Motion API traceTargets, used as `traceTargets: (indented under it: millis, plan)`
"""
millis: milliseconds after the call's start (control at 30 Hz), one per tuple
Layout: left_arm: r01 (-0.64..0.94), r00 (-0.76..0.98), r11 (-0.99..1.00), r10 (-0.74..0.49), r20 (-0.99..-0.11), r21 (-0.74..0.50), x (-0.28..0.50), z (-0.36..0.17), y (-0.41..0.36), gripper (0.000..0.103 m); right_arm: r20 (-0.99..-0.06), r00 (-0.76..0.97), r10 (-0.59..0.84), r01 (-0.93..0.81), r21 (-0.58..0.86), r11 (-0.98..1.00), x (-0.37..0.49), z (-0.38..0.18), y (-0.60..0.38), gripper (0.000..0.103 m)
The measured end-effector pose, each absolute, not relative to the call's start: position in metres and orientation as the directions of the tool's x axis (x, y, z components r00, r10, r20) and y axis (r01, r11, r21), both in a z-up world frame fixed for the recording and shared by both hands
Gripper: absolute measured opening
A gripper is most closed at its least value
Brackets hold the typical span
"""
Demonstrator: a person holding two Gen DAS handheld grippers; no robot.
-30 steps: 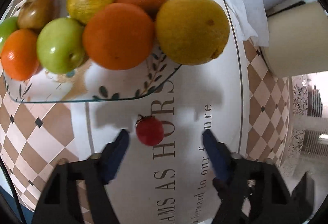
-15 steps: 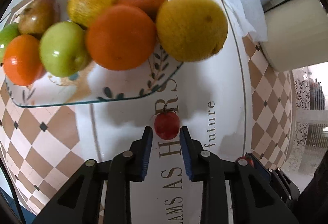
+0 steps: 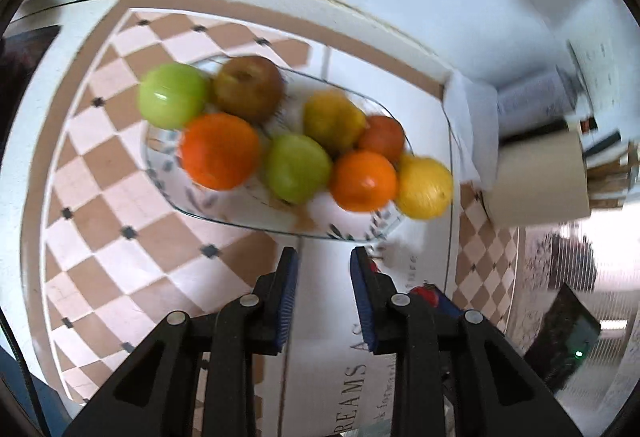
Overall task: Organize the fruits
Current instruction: 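Carry both cherry tomatoes onto the plate and open both grippers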
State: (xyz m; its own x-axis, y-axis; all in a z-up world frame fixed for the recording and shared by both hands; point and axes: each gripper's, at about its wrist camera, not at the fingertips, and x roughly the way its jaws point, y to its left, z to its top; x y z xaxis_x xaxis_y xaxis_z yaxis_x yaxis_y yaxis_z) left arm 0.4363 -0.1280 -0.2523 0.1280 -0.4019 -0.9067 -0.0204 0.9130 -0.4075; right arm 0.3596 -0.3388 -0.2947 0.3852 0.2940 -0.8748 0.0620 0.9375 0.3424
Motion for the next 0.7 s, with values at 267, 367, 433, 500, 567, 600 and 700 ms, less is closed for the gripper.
traceTargets:
  millis: [267,367,433,500,567,600,700]
  plan:
    - [-0.028,-0.019,0.878,-0.479,-0.878,-0.479,0.435,-0.289,-0.157,0.028,-0.88,0.391,0.269,0.138,0.345,0.928,0.351,-0.299,-0.36,0.033]
    - [-0.018,-0.084,0.878,-0.478,-0.874,-0.479,0.431,-0.313,-0.183,0.028,-0.897,0.378,0.23,0.174,0.313,0.934,0.341,-0.304,-0.381,0.033]
    - [-0.008,-0.108,0.883,-0.468,-0.877,-0.47,0.429,-0.323,-0.195,0.028,-0.907,0.368,0.205,0.202,0.294,0.934,0.334,-0.309,-0.394,0.033]
    - [0.0,-0.125,0.885,-0.462,-0.878,-0.465,0.427,-0.331,-0.205,0.028,-0.913,0.361,0.189,0.236,0.285,0.929,0.328,-0.313,-0.407,0.033]
    - [0.007,-0.14,0.888,-0.455,-0.88,-0.46,0.427,-0.337,-0.215,0.028,-0.917,0.357,0.179,0.265,0.283,0.922,0.321,-0.317,-0.418,0.033]
    - [0.015,-0.146,0.888,-0.453,-0.88,-0.459,0.427,-0.339,-0.219,0.028,-0.918,0.355,0.175,0.273,0.281,0.92,0.319,-0.318,-0.421,0.033]
    - [0.054,-0.136,0.905,-0.412,-0.901,-0.422,0.426,-0.341,-0.231,0.028,-0.921,0.35,0.17,0.295,0.281,0.913,0.313,-0.323,-0.428,0.033]
